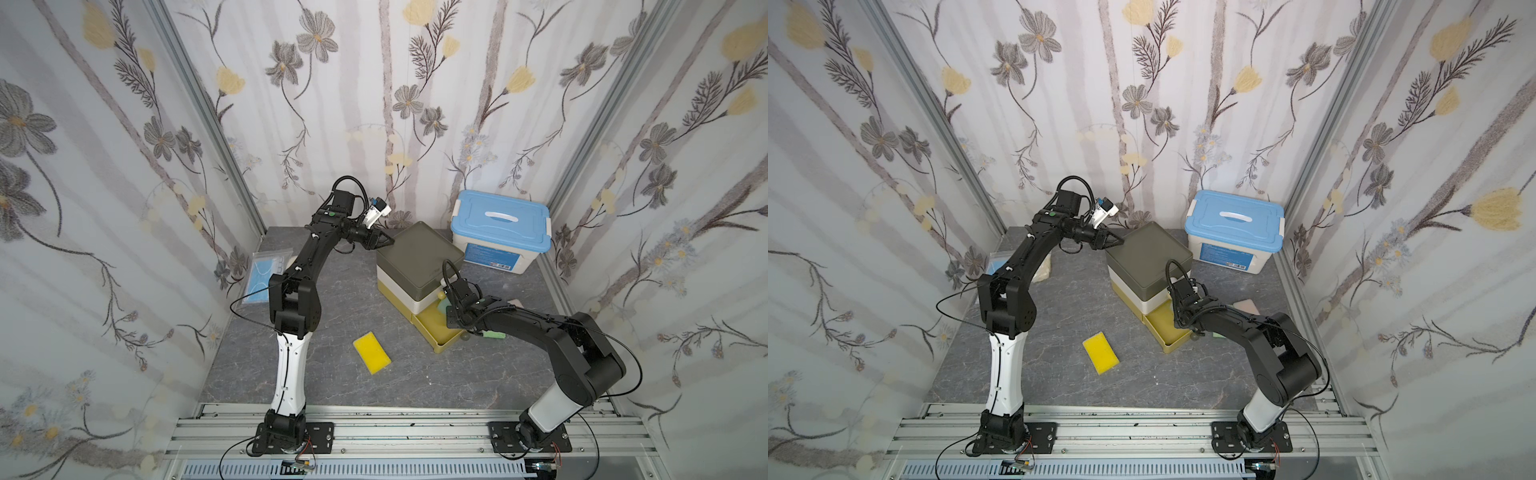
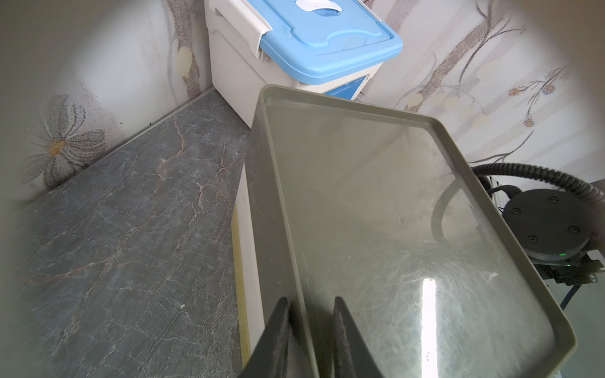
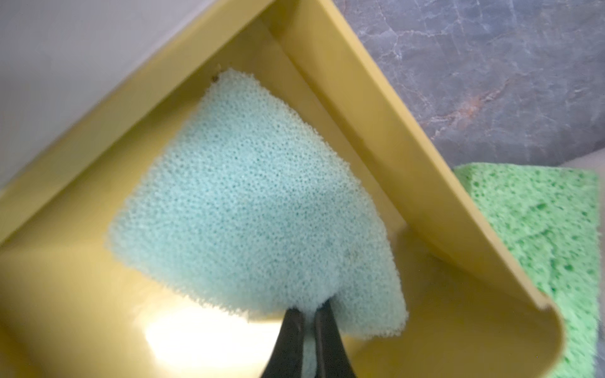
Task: Take the sponge out of the drawer
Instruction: Pick up the sponge from the drawer, then place the sponge at the center of the board.
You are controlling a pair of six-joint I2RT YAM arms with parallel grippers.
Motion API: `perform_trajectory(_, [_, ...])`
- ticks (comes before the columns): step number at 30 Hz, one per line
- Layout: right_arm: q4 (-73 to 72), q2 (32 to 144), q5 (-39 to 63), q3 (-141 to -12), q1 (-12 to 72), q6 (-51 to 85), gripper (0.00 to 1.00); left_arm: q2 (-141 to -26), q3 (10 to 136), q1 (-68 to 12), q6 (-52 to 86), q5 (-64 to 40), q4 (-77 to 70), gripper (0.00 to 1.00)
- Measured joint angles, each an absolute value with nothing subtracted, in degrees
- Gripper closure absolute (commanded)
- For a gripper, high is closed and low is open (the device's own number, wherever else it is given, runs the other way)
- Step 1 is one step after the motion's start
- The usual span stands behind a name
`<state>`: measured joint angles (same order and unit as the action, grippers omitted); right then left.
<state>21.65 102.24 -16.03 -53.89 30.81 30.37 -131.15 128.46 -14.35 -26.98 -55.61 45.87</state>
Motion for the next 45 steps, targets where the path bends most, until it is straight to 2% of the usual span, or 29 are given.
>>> perform_trajectory(20, [38.4, 94.0, -16.8, -59.3, 34.5, 25.0, 1.0, -131.4, 128.5, -14.3, -26.9, -55.9, 45.8, 0.75])
perform_trajectory(25, [43.5, 89.8, -17.6, -59.2, 38.1, 25.2, 1.0, -131.4, 128.6, -14.3, -26.9, -56.0, 45.8, 0.75])
perform_trajectory(34, [48.9, 80.8, -20.2, -58.0, 50.0, 33.3, 1.0, -131.4, 128.5, -14.3, -26.7, -56.2, 45.8, 0.75])
perform_trajectory(39, [47.8, 84.9, -20.5, -62.2, 58.0, 38.6, 1.0, -131.4, 128.5, -14.3, -26.5, -56.3, 45.6, 0.75])
perform_trajectory(45, [43.2, 95.7, -19.6, -68.7, 61.3, 40.7, 1.0, -131.3, 128.4, -14.3, -26.2, -56.4, 45.6, 0.75])
